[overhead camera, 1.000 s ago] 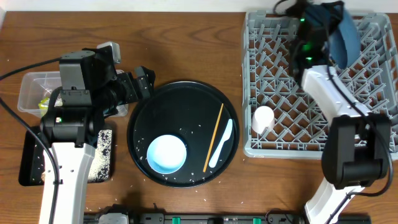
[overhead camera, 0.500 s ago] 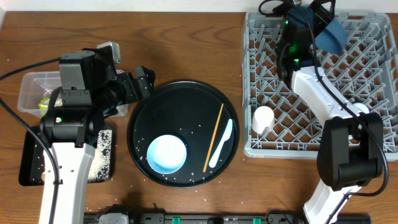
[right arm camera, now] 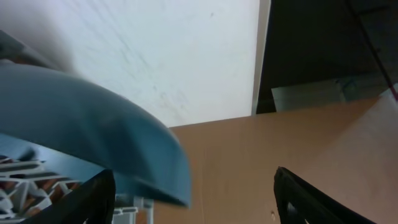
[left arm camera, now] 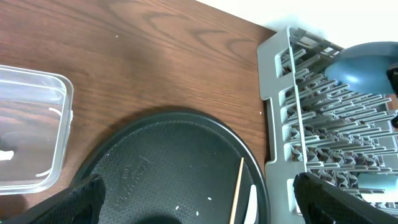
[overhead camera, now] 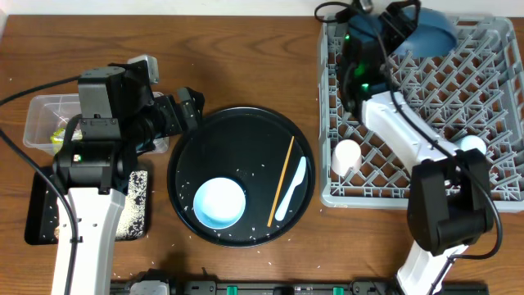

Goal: Sort waste into correct bins and load items into the dishwasher rack

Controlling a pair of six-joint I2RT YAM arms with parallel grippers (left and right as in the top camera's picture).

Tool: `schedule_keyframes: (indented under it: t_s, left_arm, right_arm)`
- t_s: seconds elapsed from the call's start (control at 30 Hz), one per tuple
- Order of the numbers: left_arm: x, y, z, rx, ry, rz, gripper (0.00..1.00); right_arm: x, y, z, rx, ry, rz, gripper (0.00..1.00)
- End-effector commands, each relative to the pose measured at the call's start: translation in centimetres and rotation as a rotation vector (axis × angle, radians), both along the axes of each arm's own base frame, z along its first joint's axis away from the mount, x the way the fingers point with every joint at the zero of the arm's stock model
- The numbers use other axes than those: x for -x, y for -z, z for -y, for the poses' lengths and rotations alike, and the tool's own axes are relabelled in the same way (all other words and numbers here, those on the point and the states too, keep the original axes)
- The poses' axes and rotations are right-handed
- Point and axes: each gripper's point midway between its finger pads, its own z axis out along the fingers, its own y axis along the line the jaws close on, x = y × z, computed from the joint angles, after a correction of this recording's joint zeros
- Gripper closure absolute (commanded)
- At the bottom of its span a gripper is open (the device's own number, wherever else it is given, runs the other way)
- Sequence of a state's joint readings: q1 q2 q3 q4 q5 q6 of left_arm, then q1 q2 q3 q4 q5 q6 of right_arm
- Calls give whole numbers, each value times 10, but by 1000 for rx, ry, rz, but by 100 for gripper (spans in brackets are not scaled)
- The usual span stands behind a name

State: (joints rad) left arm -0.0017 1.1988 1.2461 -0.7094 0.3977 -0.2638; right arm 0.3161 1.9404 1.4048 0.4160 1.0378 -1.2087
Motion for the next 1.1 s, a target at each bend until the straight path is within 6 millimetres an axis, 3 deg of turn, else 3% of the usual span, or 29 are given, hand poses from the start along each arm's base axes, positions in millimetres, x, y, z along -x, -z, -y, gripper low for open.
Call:
schedule_keyframes:
  t_s: [0.0, 0.17, 0.37, 0.4, 0.5, 0.53, 0.6, 0.8, 1.07]
  left_arm:
    - [-1, -12, 0, 3, 6, 31, 2]
    - [-1, -12, 0, 3, 6, 31, 2]
    - [-1, -12, 0, 3, 6, 31, 2]
    - [-1, -12, 0, 3, 6, 31, 2]
    - [-1, -12, 0, 3, 6, 31, 2]
    - [-1, -12, 0, 3, 6, 31, 2]
    - [-1, -12, 0, 3, 6, 31, 2]
    - [-1, -12, 0, 3, 6, 31, 2]
    - [-1, -12, 0, 3, 6, 31, 2]
  right_arm:
    - [10, -3, -13, -15, 35, 32, 27]
    - [17, -15, -26, -43, 48, 108, 27]
    - [33, -44, -19, -114, 132, 269, 27]
    - [37, -49, -17, -129, 152, 300, 32]
    - [56, -71, -3, -181, 245, 408, 66]
    - [62, -77, 2, -196, 274, 434, 73]
    - [74, -90, 10, -216, 314, 467, 75]
    - [100, -139, 30, -258, 346, 542, 65]
    - [126, -244, 51, -304, 357, 638, 29]
